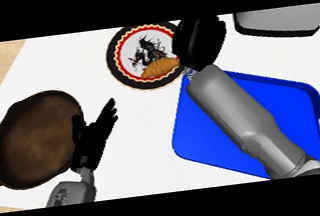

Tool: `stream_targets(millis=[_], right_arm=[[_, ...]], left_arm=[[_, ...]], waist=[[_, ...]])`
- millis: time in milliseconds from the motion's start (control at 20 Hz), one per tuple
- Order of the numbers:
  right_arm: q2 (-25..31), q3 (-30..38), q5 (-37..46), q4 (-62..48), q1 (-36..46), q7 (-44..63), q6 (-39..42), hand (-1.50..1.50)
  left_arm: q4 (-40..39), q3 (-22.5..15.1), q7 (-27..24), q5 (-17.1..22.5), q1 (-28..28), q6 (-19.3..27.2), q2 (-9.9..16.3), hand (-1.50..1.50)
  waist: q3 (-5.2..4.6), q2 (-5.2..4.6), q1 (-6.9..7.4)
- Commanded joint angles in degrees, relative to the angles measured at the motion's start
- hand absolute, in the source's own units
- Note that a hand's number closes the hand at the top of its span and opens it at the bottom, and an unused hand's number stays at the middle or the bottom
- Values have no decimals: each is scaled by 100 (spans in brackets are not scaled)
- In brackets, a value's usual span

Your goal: Pick the croissant from the tray and place it in the plate

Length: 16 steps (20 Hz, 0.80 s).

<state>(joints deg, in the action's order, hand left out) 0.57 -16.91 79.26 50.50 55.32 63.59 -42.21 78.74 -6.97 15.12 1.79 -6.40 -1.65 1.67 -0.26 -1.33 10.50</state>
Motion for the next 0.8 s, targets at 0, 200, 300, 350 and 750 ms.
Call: stream_targets(millis=[0,200,300,350,750], right_arm=[[-54,120,587,-301,56,1401,-704,150],[-54,250,952,-519,-50,1590,-996,150],[-54,436,1115,-594,-67,1628,-1164,150],[-54,486,1196,-660,-138,1669,-1230,150],[-54,1280,800,-1113,-349,1655,-1396,150]], left_arm=[[-19,127,-37,3,23,23,113,0],[69,135,-25,26,80,110,29,0],[-87,184,-172,6,85,217,-58,0],[-86,143,-163,-37,262,188,1,0],[70,296,-155,73,201,103,148,0]], waist=[[8,-1,-151],[21,-6,-202],[20,-21,-370],[24,-4,-383],[39,-52,-391]])
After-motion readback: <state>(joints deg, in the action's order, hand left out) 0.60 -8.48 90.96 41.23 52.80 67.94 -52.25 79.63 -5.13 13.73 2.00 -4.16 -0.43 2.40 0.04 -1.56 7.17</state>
